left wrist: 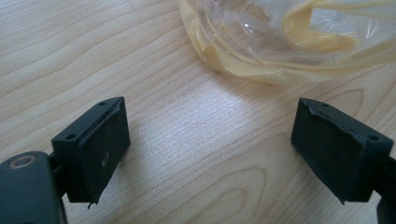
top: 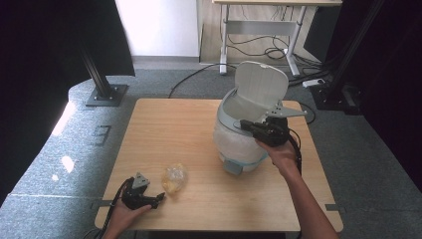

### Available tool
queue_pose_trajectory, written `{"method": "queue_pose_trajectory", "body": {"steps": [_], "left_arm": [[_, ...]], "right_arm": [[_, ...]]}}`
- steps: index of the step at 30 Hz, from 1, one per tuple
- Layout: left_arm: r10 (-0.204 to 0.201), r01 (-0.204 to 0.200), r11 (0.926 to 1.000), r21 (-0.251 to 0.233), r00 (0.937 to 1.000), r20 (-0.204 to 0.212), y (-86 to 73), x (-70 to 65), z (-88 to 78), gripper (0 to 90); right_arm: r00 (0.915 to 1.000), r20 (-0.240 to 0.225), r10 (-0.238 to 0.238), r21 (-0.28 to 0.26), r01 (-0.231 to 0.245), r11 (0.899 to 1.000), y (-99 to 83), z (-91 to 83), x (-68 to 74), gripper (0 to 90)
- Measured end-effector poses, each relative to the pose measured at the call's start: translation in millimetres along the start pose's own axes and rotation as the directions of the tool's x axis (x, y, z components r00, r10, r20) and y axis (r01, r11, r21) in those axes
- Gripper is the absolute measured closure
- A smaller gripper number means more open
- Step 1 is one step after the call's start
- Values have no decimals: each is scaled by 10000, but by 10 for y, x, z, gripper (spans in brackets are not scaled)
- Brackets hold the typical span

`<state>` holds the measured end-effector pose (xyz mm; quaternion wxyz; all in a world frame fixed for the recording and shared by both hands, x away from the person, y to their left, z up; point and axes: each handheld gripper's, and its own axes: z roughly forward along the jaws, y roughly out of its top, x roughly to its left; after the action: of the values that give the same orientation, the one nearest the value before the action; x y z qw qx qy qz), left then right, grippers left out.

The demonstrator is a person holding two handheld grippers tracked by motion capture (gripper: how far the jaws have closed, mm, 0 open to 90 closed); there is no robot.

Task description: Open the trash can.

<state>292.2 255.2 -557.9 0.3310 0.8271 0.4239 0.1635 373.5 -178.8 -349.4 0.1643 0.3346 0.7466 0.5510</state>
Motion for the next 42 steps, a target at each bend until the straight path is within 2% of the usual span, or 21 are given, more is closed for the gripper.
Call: {"method": "queue_pose_trajectory", "body": {"steps": [2,3,5,6,7,9,10,11,16,17,20,21,25,29,30,33,35,36,37,40,42], "left_arm": [[-2,2,10000,-8,10000,-3,0,0,1,110],[0,0,10000,-7,10000,-5,0,0,1,110],[2,-2,10000,-1,10000,-3,0,0,0,110],[2,-2,10000,-1,10000,-3,0,0,0,110],[-12,12,10000,-2,10000,-14,0,-1,0,110],[-30,30,10000,-4,10000,-18,-1,-2,0,110],[-30,30,10000,-4,10000,-18,-1,-2,0,110],[-35,35,10000,-5,10000,-12,0,-1,0,109],[-30,30,10000,8,10000,-4,8,0,9,102],[-40,40,10000,-8,10000,-1,11,1,13,100],[-37,37,10000,-2,10000,-8,11,0,13,100],[-31,31,10000,-2,10000,-24,10,-2,12,101],[-78,78,10000,-26,10000,-51,6,-8,9,105],[-127,127,9999,-50,9999,-77,1,-13,4,113],[-127,127,9999,-50,9999,-77,1,-13,4,113],[-132,131,9999,-48,9999,-75,1,-12,4,113],[-131,130,9999,-49,9999,-71,1,-11,4,113],[-131,130,9999,-49,9999,-71,1,-11,4,113],[-137,137,9999,-55,9999,-56,1,-10,3,113],[-150,150,9999,-67,9999,-29,1,-7,2,114],[-190,190,9998,-109,9998,1,0,3,0,122]], "right_arm": [[10000,50,-67,-119,67,9999,-7,-30,-2,877],[10000,18,-71,-268,72,9996,-11,-59,0,819],[9995,226,-218,-570,230,9981,-19,-136,28,618],[9995,226,-218,-570,230,9981,-19,-136,28,618],[9986,447,-284,-813,320,9962,-38,-236,64,517],[9986,417,-318,-1051,361,9938,-82,-353,99,452],[9986,417,-318,-1051,361,9938,-82,-353,99,452],[9967,626,-517,-1217,590,9908,-158,-471,142,413],[9944,751,-740,-1427,842,9862,-340,-696,196,381],[9940,808,-734,-1419,844,9863,-446,-783,201,376],[9942,870,-626,-1267,734,9892,-574,-835,183,369],[9943,926,-528,-1108,630,9918,-718,-867,150,366],[9930,1161,-208,-880,312,9956,-1040,-899,60,360],[9890,1463,215,-696,-114,9975,-1391,-881,-47,360],[9890,1463,215,-696,-114,9975,-1391,-881,-47,360],[9836,1652,721,-451,-655,9968,-1707,-820,-120,364],[9802,1906,537,150,-576,9982,-1820,-759,-145,363],[9802,1906,537,150,-576,9982,-1820,-759,-145,363],[9729,2297,258,450,-372,9983,-1918,-707,-147,363],[9730,2290,286,808,-483,9956,-2015,-637,-169,363],[9732,2288,214,1395,-545,9887,-2148,-538,-181,363]]}}
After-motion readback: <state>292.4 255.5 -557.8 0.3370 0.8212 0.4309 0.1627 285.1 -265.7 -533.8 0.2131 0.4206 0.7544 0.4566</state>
